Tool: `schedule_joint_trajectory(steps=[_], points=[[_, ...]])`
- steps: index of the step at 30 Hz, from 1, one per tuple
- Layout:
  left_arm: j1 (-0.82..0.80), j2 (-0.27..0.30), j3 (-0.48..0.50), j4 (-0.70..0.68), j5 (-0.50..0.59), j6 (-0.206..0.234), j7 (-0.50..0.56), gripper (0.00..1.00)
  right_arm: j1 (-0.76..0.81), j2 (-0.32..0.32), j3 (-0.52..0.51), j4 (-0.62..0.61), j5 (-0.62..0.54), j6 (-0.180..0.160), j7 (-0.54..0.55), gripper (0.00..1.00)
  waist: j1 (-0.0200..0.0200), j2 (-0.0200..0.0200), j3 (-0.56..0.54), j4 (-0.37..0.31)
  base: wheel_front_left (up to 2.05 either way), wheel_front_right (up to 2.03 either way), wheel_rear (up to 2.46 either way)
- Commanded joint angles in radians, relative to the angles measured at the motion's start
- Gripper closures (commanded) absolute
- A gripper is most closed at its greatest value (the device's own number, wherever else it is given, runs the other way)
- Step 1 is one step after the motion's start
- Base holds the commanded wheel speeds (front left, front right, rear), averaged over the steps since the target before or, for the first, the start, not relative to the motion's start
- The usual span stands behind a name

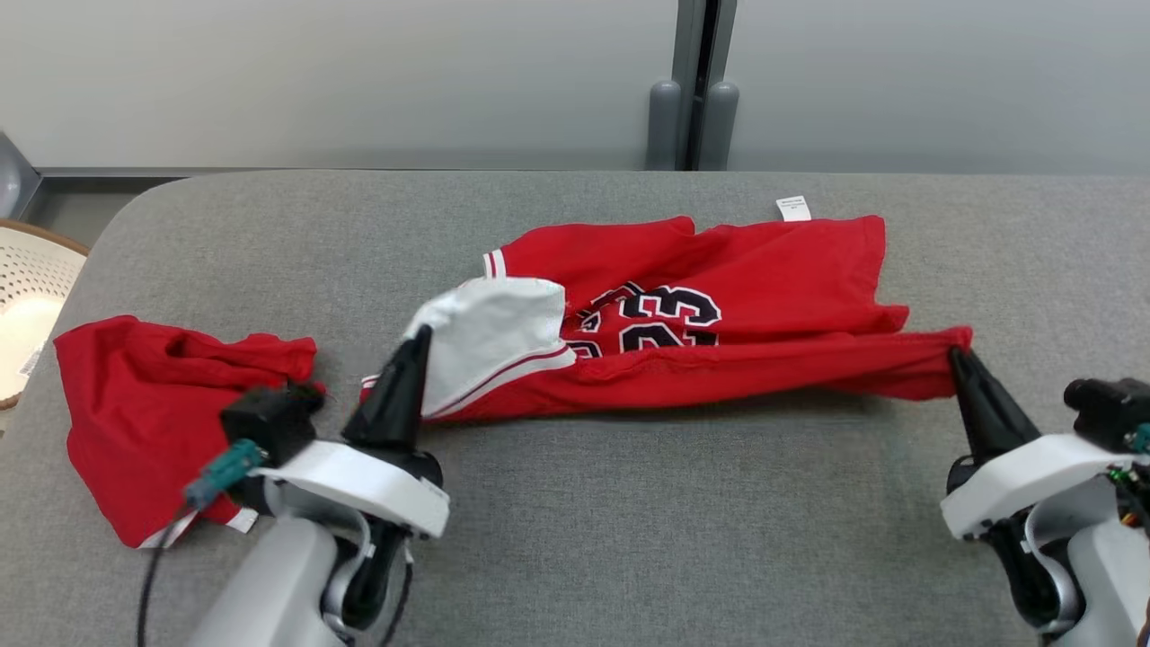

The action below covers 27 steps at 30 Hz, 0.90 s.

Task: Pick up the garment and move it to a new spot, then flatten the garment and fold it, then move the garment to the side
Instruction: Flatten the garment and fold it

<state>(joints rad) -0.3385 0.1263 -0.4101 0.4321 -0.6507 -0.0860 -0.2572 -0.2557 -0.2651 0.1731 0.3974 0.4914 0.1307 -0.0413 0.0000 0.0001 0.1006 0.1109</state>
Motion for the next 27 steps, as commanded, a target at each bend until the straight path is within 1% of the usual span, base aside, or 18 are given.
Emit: schedule_joint_trajectory(steps=[1,8,10,13,16,20,21,25,27], points=[[-0.034,0.022,0.031,-0.053,-0.015,0.002,-0.005,1.0,-0.035,-0.018,-0.004,-0.002,-0.018,0.0,-0.013,1.0,0.0,-0.0001,-0.01,0.002,0.0,0.0,0.0],[-0.104,0.107,0.13,-0.319,-0.048,0.037,0.027,1.0,-0.165,-0.076,-0.036,-0.018,-0.083,0.0,-0.069,1.0,0.0,-0.0001,-0.062,0.0,0.0,0.0,0.0],[-0.137,0.13,0.155,-0.39,-0.039,0.055,0.038,1.0,-0.206,-0.092,-0.042,-0.035,-0.106,0.0,-0.078,1.0,0.0,-0.0001,-0.077,-0.006,0.0,0.0,0.0],[-0.191,0.172,0.202,-0.47,-0.015,0.098,0.05,1.0,-0.27,-0.114,-0.035,-0.06,-0.132,0.0,-0.077,1.0,0.0,-0.0001,-0.1,-0.023,0.0,0.0,0.0],[-0.248,0.205,0.238,-0.532,0.001,0.13,0.074,1.0,-0.332,-0.138,-0.03,-0.098,-0.157,0.0,-0.061,1.0,0.0,-0.0001,-0.124,-0.04,0.0,0.0,0.0],[-0.306,0.246,0.252,-0.6,0.016,0.149,0.129,1.0,-0.378,-0.157,-0.041,-0.174,-0.18,0.0,-0.029,1.0,0.0,-0.0001,-0.142,-0.064,0.0,0.0,0.0],[-0.306,0.246,0.252,-0.6,0.016,0.149,0.129,1.0,-0.378,-0.157,-0.041,-0.174,-0.18,0.0,-0.029,1.0,0.0,-0.0001,-0.142,-0.064,0.0,0.0,0.0],[-0.342,0.276,0.246,-0.654,0.035,0.168,0.183,1.0,-0.37,-0.167,-0.078,-0.267,-0.208,-0.001,0.026,1.0,0.0,-0.0001,-0.159,-0.084,0.0,0.0,0.0],[-0.35,0.289,0.247,-0.675,0.041,0.179,0.21,1.0,-0.346,-0.15,-0.118,-0.303,-0.207,-0.001,0.077,1.0,0.0,-0.0001,-0.161,-0.096,0.0,0.0,0.0]])
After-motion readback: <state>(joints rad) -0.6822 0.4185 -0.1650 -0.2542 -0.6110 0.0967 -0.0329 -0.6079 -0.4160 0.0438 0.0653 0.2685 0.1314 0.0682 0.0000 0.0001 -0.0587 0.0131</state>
